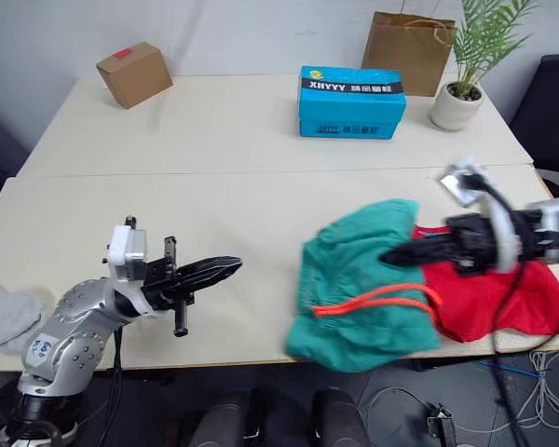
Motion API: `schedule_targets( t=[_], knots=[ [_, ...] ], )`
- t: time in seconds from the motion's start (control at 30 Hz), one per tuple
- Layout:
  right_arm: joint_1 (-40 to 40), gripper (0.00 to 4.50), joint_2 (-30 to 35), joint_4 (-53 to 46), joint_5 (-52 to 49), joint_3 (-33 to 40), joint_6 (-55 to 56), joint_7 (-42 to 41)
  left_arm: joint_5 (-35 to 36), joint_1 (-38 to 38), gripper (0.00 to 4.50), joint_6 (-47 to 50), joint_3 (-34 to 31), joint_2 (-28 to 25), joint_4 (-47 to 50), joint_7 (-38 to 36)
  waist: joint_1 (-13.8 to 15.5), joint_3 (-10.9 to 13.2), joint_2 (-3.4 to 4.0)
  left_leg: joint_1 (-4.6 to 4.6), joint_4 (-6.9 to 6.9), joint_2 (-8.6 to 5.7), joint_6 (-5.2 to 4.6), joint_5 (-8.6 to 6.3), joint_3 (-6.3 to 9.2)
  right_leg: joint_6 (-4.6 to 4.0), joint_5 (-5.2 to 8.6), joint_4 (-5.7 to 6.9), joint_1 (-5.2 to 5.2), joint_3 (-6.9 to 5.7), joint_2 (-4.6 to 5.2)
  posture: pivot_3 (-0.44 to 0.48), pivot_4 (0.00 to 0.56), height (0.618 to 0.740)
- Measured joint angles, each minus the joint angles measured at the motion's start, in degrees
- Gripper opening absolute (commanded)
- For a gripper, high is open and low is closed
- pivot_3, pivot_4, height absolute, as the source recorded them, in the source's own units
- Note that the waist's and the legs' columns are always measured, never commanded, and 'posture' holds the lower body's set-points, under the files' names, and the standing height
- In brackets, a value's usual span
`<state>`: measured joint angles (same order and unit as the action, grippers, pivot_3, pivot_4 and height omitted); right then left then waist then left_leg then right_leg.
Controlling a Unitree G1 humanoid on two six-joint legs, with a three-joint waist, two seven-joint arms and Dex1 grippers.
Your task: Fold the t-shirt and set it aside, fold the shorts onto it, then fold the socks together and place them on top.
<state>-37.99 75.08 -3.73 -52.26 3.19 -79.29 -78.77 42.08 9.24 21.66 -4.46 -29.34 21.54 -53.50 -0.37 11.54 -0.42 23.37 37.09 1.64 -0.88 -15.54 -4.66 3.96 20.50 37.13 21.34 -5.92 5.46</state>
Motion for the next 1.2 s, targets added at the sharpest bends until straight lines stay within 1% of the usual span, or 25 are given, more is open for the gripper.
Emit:
schedule_targets(
  t=[0.07, 0.13, 0.23, 0.3, 0.33, 0.37, 0.43, 0.5, 0.57, 0.63, 0.7, 0.77, 0.87, 0.93, 0.97, 1.07, 1.13, 1.2],
  knots=[
    [1.38, 0.04, 6.48, 3.16, 4.15, -1.01, 5.87, -5.30, -0.54, 0.99, 0.00, -0.20, 0.97, 0.55, -0.43, -0.32, 0.26, 0.02, 0.01, -0.03, 0.00, 0.01, 0.01, 0.02, -0.05, 0.00, 0.00, -0.04, -0.01, 0.03, -0.03, 0.000, 0.150, 0.740],
    [2.20, 0.04, 10.77, 6.76, 6.61, -2.93, 11.66, -9.33, -0.89, 1.95, 0.00, -0.56, 1.42, 1.12, -1.52, -0.69, 0.24, 0.02, 0.02, -0.09, -0.02, 0.03, 0.05, 0.04, -0.18, 0.00, 0.00, -0.05, -0.02, 0.10, -0.03, 0.000, 0.150, 0.740],
    [3.16, 0.04, 17.23, 15.83, 12.20, -8.23, 22.74, -10.68, -1.64, 2.59, 0.00, -1.01, 2.28, 1.44, -3.00, -1.85, 0.26, 0.02, 0.03, -0.09, -0.02, 0.03, 0.14, 0.09, -0.37, 0.00, 0.00, -0.08, 0.05, 0.20, -0.02, 0.000, 0.150, 0.740],
    [2.85, 0.04, 18.87, 20.86, 17.32, -11.51, 29.32, -10.80, -1.93, 2.57, 0.00, -1.23, 2.29, 1.44, -4.23, -2.47, 0.27, 0.02, 0.03, -0.09, -0.01, 0.04, 0.14, 0.09, -0.45, 0.00, 0.00, -0.11, 0.07, 0.26, -0.02, 0.000, 0.150, 0.740],
    [1.90, 0.04, 18.68, 24.03, 21.84, -13.84, 34.43, -10.91, -2.06, 2.54, 0.00, -1.26, 2.39, 1.53, -4.56, -2.63, 0.25, 0.03, 0.02, -0.09, 0.02, 0.04, 0.15, 0.09, -0.48, 0.01, 0.00, -0.13, 0.07, 0.28, -0.03, 0.000, 0.150, 0.740],
    [1.07, 0.04, 18.13, 27.01, 25.86, -15.78, 38.44, -10.96, -2.11, 2.49, 0.00, -1.33, 2.56, 1.62, -4.55, -2.80, 0.23, 0.03, 0.02, -0.09, 0.00, 0.04, 0.15, 0.10, -0.57, 0.01, 0.00, -0.16, 0.10, 0.37, -0.03, 0.000, 0.150, 0.740],
    [-1.79, 0.04, 14.75, 34.12, 34.50, -19.24, 47.01, -10.98, -2.19, 2.43, 0.00, -1.41, 2.70, 1.65, -4.54, -2.97, 0.16, 0.03, 0.02, -0.10, 0.05, 0.04, 0.16, 0.11, -0.70, 0.01, 0.01, -0.21, 0.10, 0.51, -0.06, 0.000, 0.150, 0.740],
    [-4.93, 0.04, 8.82, 43.23, 41.03, -21.04, 55.20, -10.49, -2.38, 2.04, 0.00, -1.60, 2.64, 1.59, -4.59, -3.03, -0.04, 0.03, 0.02, -0.18, 0.06, 0.08, 0.18, 0.13, -0.86, 0.01, 0.01, -0.19, 0.10, 0.65, -0.12, 0.000, 0.150, 0.740],
    [-6.54, 0.04, 3.23, 50.93, 44.23, -20.91, 62.21, -9.32, -2.99, 1.24, 0.00, -1.74, 2.71, 1.33, -4.58, -3.23, -0.20, 0.04, 0.05, -0.22, 0.04, 0.08, 0.22, 0.18, -0.92, 0.01, 0.01, -0.13, 0.14, 0.73, -0.14, 0.000, 0.150, 0.740],
    [-7.24, 0.04, -1.11, 56.39, 45.92, -20.51, 66.86, -8.31, -3.26, 0.65, 0.00, -1.74, 2.69, 1.13, -4.54, -3.36, -0.08, 0.06, 0.12, -0.24, 0.04, 0.09, 0.24, 0.20, -0.92, 0.01, 0.01, -0.03, 0.18, 0.73, -0.15, 0.000, 0.150, 0.740],
    [-7.50, 0.04, -3.79, 60.08, 47.15, -19.03, 71.22, -6.48, -3.25, -0.33, 0.00, -1.63, 2.52, 0.83, -4.27, -3.21, 0.15, 0.07, 0.21, -0.24, 0.05, 0.09, 0.24, 0.20, -0.92, 0.01, 0.00, 0.01, 0.20, 0.73, -0.14, 0.000, 0.150, 0.740],
    [-7.72, 0.04, -4.66, 62.34, 48.06, -17.69, 74.25, -4.48, -3.22, -1.04, 0.00, -1.28, 2.28, 0.35, -4.09, -2.93, 0.18, 0.08, 0.21, -0.24, 0.08, 0.09, 0.24, 0.20, -0.90, 0.01, 0.00, 0.03, 0.19, 0.73, -0.13, 0.000, 0.150, 0.740],
    [-7.95, 0.68, -5.67, 64.15, 48.24, -14.27, 76.99, -3.04, -3.10, -1.56, 0.00, -0.82, 1.72, -0.64, -3.81, -2.85, 0.26, 0.08, 0.21, -0.23, 0.16, 0.08, 0.22, 0.19, -0.90, 0.01, 0.00, 0.02, 0.16, 0.74, -0.12, 0.000, 0.150, 0.740],
    [-7.76, 1.41, -5.73, 64.48, 48.13, -11.94, 77.97, -3.36, -3.05, -2.09, 0.00, -0.59, 0.69, -1.58, -3.72, -2.93, 0.26, 0.08, 0.22, -0.23, 0.16, 0.08, 0.21, 0.20, -0.90, 0.01, 0.00, 0.02, 0.15, 0.75, -0.12, 0.000, 0.150, 0.740],
    [-7.68, 1.68, -5.62, 64.47, 48.17, -11.32, 78.64, -3.33, -3.05, -2.25, 0.00, -0.53, 0.39, -2.09, -3.74, -2.96, 0.25, 0.07, 0.22, -0.23, 0.16, 0.08, 0.21, 0.20, -0.90, 0.01, 0.00, 0.02, 0.15, 0.75, -0.12, 0.000, 0.150, 0.740],
    [-4.91, 2.79, -3.83, 62.97, 48.18, -8.58, 81.80, -3.67, -2.90, -2.94, 0.00, -0.32, -1.11, -3.56, -3.80, -3.66, 0.32, 0.07, 0.23, -0.23, 0.13, 0.07, 0.21, 0.19, -0.89, 0.01, 0.00, 0.05, 0.16, 0.74, -0.11, 0.000, 0.150, 0.740],
    [-1.99, 3.51, -1.75, 59.61, 47.24, -5.44, 83.35, -4.19, -2.75, -3.46, 0.00, 0.10, -2.39, -4.96, -4.01, -3.95, 0.26, 0.08, 0.25, -0.24, 0.12, 0.08, 0.20, 0.19, -0.88, 0.01, 0.00, 0.10, 0.18, 0.74, -0.10, 0.000, 0.150, 0.740],
    [0.84, 4.24, -0.83, 53.22, 43.89, -0.29, 84.44, -4.37, -2.74, -4.13, 0.00, 0.40, -4.51, -5.91, -4.27, -3.84, 0.08, 0.07, 0.26, -0.34, 0.12, 0.11, 0.21, 0.18, -0.89, 0.01, 0.00, 0.21, 0.17, 0.75, -0.11, 0.000, 0.150, 0.740]
  ],
)
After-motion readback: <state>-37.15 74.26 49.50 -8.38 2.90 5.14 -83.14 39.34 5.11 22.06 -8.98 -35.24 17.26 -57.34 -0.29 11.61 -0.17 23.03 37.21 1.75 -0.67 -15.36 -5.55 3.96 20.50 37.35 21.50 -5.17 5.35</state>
